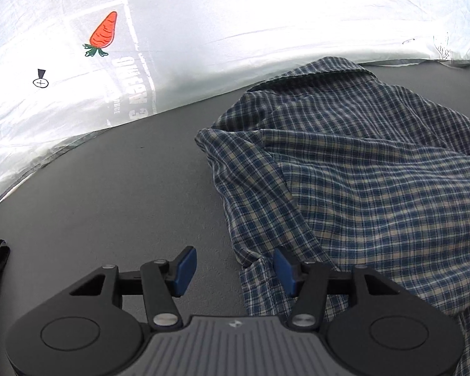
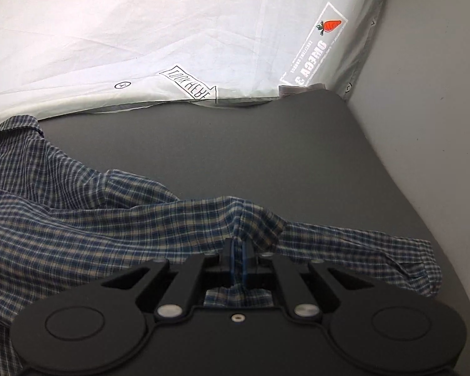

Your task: Fold clothes

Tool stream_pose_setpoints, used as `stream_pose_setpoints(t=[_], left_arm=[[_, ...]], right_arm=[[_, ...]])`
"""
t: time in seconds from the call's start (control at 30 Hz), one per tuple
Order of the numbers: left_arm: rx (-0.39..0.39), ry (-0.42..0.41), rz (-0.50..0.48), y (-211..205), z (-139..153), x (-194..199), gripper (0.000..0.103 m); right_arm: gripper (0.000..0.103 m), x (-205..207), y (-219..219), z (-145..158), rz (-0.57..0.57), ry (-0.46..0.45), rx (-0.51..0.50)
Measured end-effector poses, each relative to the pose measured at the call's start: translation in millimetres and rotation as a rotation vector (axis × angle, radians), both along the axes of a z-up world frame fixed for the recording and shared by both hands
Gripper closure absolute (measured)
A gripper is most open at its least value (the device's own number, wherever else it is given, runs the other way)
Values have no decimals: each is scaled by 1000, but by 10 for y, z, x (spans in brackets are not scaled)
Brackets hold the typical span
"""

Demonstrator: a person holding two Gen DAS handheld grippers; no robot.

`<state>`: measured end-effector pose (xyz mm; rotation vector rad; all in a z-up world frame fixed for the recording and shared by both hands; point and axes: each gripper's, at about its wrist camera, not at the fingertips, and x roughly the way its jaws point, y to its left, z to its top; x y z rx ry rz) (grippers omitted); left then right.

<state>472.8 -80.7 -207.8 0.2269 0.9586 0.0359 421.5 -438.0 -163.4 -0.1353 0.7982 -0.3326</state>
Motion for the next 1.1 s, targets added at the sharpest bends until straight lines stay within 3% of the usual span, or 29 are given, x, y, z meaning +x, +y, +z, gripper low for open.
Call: stream_pose_setpoints(t=[0.17, 0.33, 0.43, 0.63, 0.73, 0.83, 0.97, 1.1], left_arm=[[-67, -58, 76, 203, 344, -476, 47], [-93, -68, 118, 336, 498, -1277, 47], [-114, -58, 138, 406, 541, -1789, 46], [-121, -27, 174, 595, 529, -2595, 46], [-107, -28, 184, 678, 529, -2822, 46], [-94, -27, 186, 754, 511, -2999, 45], [-98, -7, 188, 798, 464, -3125, 45], [-100, 5, 158, 771, 437, -3197, 45]], right_arm=[[98, -314, 402, 395, 149, -128, -101], [98, -837, 835, 822, 370, -244, -72], [98, -1237, 1212, 906, 537, -273, -89], [98, -2116, 1951, 624, 884, -234, -235], [98, -2571, 2206, 459, 1046, -171, -229], [98, -2978, 2417, 238, 1167, -125, -306], [98, -3375, 2602, -47, 1259, -81, -421], [98, -3565, 2707, -171, 1280, -24, -400]])
